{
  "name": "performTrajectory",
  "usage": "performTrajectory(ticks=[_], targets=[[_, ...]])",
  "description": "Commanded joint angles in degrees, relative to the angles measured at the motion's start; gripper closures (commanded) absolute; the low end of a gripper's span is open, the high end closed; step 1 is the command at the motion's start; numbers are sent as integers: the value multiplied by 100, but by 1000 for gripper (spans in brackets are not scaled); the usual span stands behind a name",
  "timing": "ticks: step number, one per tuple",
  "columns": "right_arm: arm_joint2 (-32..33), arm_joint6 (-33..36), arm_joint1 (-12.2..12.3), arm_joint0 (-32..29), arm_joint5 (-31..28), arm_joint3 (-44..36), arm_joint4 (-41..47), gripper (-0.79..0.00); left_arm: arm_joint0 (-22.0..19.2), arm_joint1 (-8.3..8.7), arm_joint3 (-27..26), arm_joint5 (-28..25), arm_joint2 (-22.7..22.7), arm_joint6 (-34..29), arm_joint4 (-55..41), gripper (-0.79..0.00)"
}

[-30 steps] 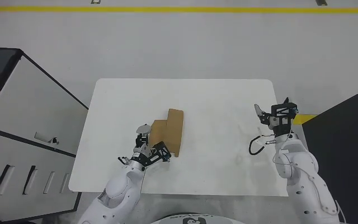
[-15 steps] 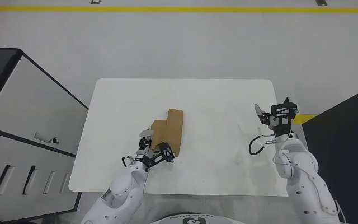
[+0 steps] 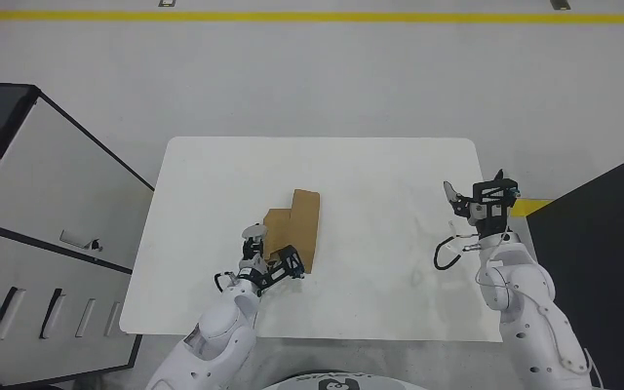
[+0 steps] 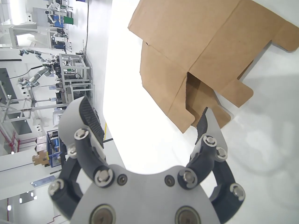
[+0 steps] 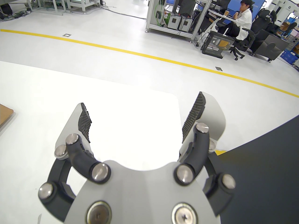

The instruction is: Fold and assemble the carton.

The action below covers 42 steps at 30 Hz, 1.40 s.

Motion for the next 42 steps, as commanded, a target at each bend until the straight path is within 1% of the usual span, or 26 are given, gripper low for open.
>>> performTrajectory(ticks=[1, 6, 8, 9, 12, 14, 15, 17, 19, 24, 26, 42], targets=[[0, 0, 0, 0, 0, 0, 0, -785, -16, -1, 42, 26, 2, 107, 32, -785], [0, 0, 0, 0, 0, 0, 0, -785, -53, -33, 139, 144, 101, 90, 101, -785], [0, 0, 0, 0, 0, 0, 0, -785, -84, -47, 179, 176, 139, 63, 136, -742], [0, 0, 0, 0, 0, 0, 0, -785, -96, -52, 197, 182, 152, 47, 155, -742], [0, 0, 0, 0, 0, 0, 0, -785, -112, -66, 234, 203, 176, 6, 215, -690], [0, 0, 0, 0, 0, 0, 0, -785, -112, -73, 244, 222, 179, 6, 206, -594], [0, 0, 0, 0, 0, 0, 0, -785, -109, -77, 248, 218, 182, 19, 185, -517], [0, 0, 0, 0, 0, 0, 0, -785, -115, -83, 263, 201, 178, 28, 169, -453], [0, 0, 0, 0, 0, 0, 0, -785, -125, -89, 283, 177, 190, 43, 177, -419], [0, 0, 0, 0, 0, 0, 0, -785, -149, -105, 330, 97, 234, 73, 202, -413], [0, 0, 0, 0, 0, 0, 0, -785, -155, -110, 341, 66, 251, 91, 212, -382], [0, 0, 0, 0, 0, 0, 0, -785, -274, -173, 514, -72, 345, -69, 293, -323]])
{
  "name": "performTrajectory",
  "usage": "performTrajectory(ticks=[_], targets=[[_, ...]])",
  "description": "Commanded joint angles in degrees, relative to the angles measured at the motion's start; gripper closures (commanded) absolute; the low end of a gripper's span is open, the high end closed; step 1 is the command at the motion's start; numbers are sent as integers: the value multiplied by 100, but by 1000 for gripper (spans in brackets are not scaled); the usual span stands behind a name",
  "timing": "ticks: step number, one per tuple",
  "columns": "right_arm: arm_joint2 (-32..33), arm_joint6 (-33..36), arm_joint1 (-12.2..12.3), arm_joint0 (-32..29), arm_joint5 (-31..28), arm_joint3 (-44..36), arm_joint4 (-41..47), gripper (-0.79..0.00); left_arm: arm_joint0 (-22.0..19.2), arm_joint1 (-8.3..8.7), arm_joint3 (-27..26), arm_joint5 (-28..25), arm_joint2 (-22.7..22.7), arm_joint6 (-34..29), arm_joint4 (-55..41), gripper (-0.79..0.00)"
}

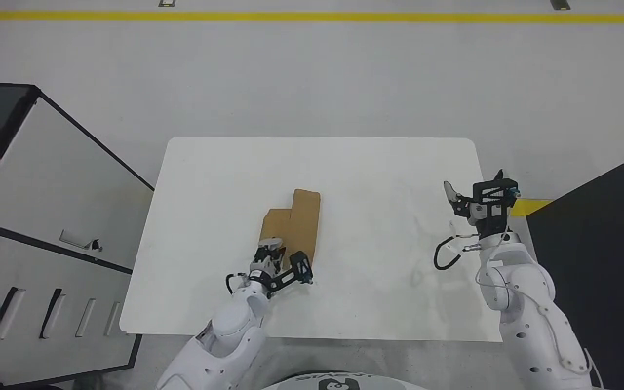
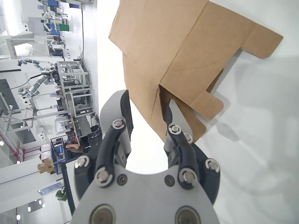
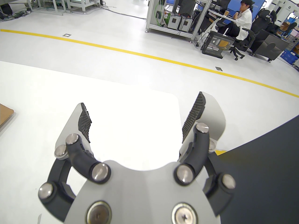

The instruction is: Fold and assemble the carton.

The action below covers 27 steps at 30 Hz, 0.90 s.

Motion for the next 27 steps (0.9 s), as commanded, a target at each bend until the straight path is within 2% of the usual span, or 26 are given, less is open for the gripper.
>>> performTrajectory(ticks=[1, 13, 21, 27], targets=[[0, 0, 0, 0, 0, 0, 0, -785, -20, -10, 30, -16, 7, -31, -16, -323], [0, 0, 0, 0, 0, 0, 0, -785, -136, -79, 117, 205, -2, -167, -164, -292], [0, 0, 0, 0, 0, 0, 0, -785, -220, -115, 285, 73, 53, -230, -131, -296], [0, 0, 0, 0, 0, 0, 0, -785, -292, -159, 372, 191, 98, -347, -142, -289]])
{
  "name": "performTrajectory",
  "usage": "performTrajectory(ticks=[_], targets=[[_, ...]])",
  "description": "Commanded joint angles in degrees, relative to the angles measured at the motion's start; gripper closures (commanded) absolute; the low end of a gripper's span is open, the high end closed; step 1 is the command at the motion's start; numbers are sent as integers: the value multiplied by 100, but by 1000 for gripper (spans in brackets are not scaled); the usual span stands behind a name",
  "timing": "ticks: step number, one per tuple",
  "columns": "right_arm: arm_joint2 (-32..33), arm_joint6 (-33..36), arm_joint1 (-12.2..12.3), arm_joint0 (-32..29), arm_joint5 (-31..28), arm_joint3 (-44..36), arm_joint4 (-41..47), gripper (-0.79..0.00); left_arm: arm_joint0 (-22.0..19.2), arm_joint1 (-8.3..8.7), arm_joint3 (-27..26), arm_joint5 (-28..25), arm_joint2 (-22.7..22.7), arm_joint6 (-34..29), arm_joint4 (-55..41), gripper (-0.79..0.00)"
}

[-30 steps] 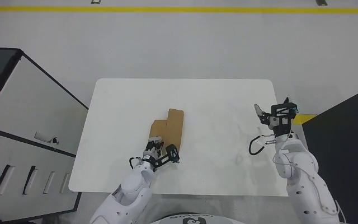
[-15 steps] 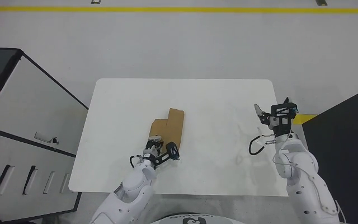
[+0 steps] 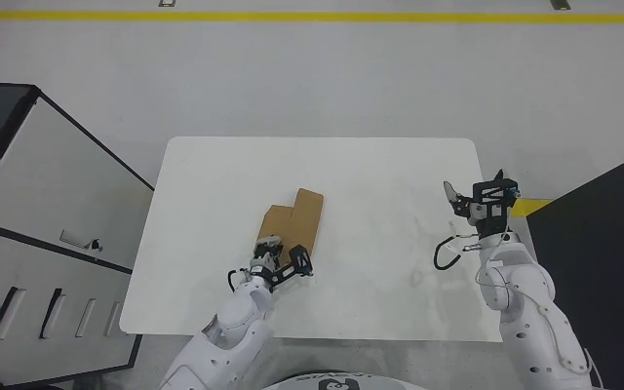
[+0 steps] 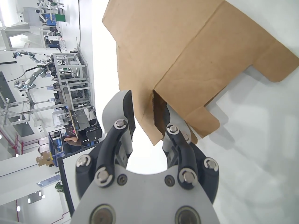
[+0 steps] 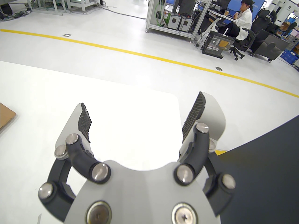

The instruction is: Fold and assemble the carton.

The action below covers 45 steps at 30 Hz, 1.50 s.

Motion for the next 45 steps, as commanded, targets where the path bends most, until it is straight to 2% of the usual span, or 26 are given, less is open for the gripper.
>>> performTrajectory(ticks=[1, 5, 6, 7, 8, 12, 17, 26, 32, 34, 41, 45], targets=[[0, 0, 0, 0, 0, 0, 0, -785, -23, -15, 34, 53, 5, -18, -31, -286], [0, 0, 0, 0, 0, 0, 0, -785, -73, -44, 92, 133, 20, -51, -78, -225], [0, 0, 0, 0, 0, 0, 0, -785, -86, -53, 106, 159, 22, -73, -107, -182], [0, 0, 0, 0, 0, 0, 0, -785, -98, -63, 117, 185, 26, -84, -145, -46], [0, 0, 0, 0, 0, 0, 0, -785, -111, -71, 129, 201, 28, -74, -180, 0], [0, 0, 0, 0, 0, 0, 0, -785, -99, -77, 80, 262, -34, 58, -288, 0], [0, 0, 0, 0, 0, 0, 0, -785, 135, -23, -271, 390, -264, 417, -240, 0], [0, 0, 0, 0, 0, 0, 0, -785, 747, 125, -1198, 49, -791, 1165, -222, 0], [0, 0, 0, 0, 0, 0, 0, -785, 1023, 176, -1613, -250, -972, 1527, -484, 0], [0, 0, 0, 0, 0, 0, 0, -785, 1052, 194, -1695, -479, -1000, 1603, -505, 0], [0, 0, 0, 0, 0, 0, 0, -785, 1044, 198, -1703, -489, -1007, 1595, -436, 0], [0, 0, 0, 0, 0, 0, 0, -785, 1052, 188, -1779, -590, -1024, 1736, -914, 0]])
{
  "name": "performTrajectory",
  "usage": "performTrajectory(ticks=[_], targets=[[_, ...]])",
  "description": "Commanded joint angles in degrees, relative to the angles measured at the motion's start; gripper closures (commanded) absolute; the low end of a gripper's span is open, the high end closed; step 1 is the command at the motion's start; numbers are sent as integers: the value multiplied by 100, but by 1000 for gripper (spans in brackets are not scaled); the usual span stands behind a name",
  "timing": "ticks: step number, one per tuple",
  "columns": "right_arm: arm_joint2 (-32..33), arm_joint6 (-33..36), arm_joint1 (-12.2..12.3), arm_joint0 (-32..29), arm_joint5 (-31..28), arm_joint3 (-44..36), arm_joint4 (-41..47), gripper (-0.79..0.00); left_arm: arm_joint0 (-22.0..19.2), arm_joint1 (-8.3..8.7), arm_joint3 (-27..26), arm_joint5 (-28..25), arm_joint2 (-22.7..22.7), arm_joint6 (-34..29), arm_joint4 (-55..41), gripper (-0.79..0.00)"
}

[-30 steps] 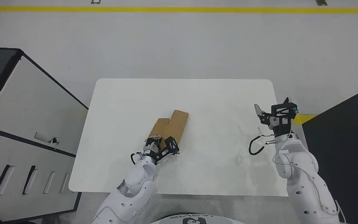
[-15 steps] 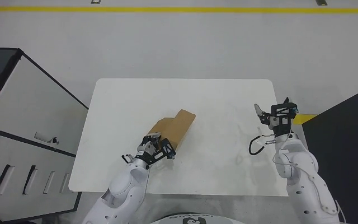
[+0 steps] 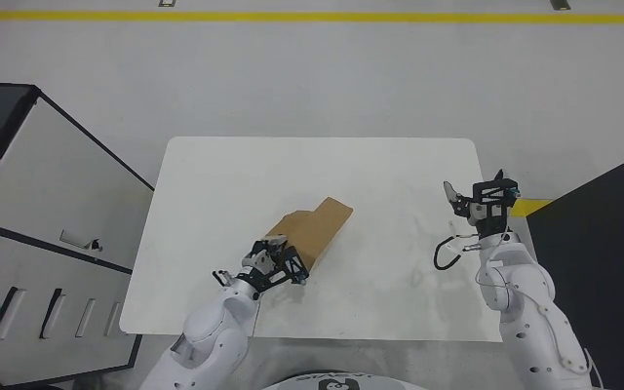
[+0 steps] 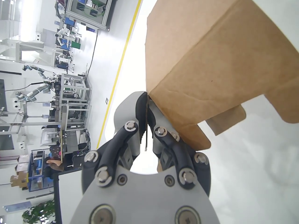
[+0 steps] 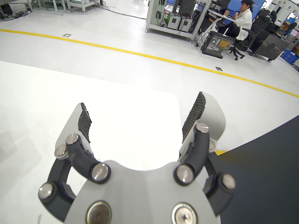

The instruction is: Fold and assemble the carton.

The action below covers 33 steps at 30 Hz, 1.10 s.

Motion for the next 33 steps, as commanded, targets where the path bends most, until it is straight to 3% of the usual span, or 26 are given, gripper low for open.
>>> performTrajectory(ticks=[1, 8, 11, 18, 24, 33], targets=[[0, 0, 0, 0, 0, 0, 0, -785, 31, -9, -89, -101, -55, 83, -529, 0], [0, 0, 0, 0, 0, 0, 0, -785, 60, -11, -414, -818, -382, 62, -2202, 0], [0, 0, 0, 0, 0, 0, 0, -785, 78, -26, -467, -929, -526, -272, -2960, 0], [0, 0, 0, 0, 0, 0, 0, -785, 81, -28, -455, -912, -523, -261, -3012, 0], [0, 0, 0, 0, 0, 0, 0, -785, -3, -75, -320, -1056, -655, -449, -4994, 0], [0, 0, 0, 0, 0, 0, 0, -785, -289, -94, -162, -1143, -811, -1459, -7705, 0]])
